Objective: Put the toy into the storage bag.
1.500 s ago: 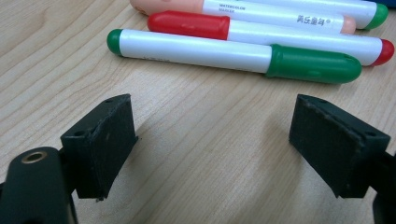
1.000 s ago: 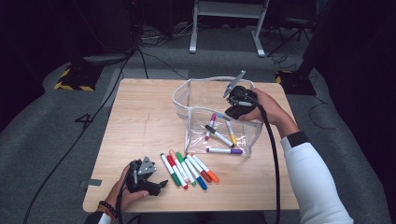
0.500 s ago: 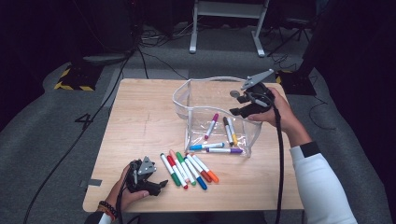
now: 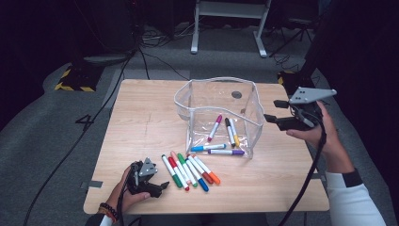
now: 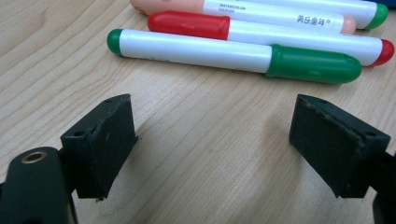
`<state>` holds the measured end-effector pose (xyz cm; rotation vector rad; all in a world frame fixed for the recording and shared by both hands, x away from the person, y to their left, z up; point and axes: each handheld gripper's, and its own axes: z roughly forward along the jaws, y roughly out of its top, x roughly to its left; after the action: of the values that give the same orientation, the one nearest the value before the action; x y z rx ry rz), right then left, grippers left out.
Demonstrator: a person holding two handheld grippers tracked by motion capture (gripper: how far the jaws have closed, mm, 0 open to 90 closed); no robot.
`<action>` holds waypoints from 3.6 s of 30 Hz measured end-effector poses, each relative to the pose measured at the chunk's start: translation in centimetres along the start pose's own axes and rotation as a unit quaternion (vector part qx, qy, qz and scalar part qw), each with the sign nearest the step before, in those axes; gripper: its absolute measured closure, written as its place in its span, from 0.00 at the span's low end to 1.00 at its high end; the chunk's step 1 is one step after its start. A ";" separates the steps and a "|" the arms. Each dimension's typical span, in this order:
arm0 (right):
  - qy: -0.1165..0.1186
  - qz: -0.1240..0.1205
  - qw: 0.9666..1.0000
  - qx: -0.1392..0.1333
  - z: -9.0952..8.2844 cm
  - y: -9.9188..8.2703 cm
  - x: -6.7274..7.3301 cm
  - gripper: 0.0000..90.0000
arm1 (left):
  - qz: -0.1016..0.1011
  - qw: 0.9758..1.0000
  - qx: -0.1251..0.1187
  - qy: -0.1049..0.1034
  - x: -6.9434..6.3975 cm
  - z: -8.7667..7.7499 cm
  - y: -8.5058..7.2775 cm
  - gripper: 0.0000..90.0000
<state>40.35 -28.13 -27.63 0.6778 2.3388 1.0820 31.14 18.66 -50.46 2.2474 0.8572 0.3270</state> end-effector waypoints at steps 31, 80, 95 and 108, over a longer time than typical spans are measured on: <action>0.126 -0.038 0.990 0.040 12.6 -10.8 16.3 0.44 | 0.000 1.000 0.000 0.001 0.0 0.0 0.0 0.16; 0.144 -0.033 0.989 -0.018 6.1 -8.4 9.9 0.84 | -0.001 1.000 0.000 0.002 0.0 0.0 0.0 0.16; 0.087 -0.066 0.992 -0.058 0.8 0.4 4.4 0.84 | -0.001 1.000 0.001 0.002 0.0 0.0 0.0 0.16; 0.055 -0.080 0.995 0.000 5.3 4.6 0.4 0.84 | -0.001 1.000 0.000 0.002 0.0 0.0 0.0 0.16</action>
<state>44.28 -22.38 -27.15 0.4320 2.4387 1.0709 31.10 18.66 -50.45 2.2475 0.8619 0.3311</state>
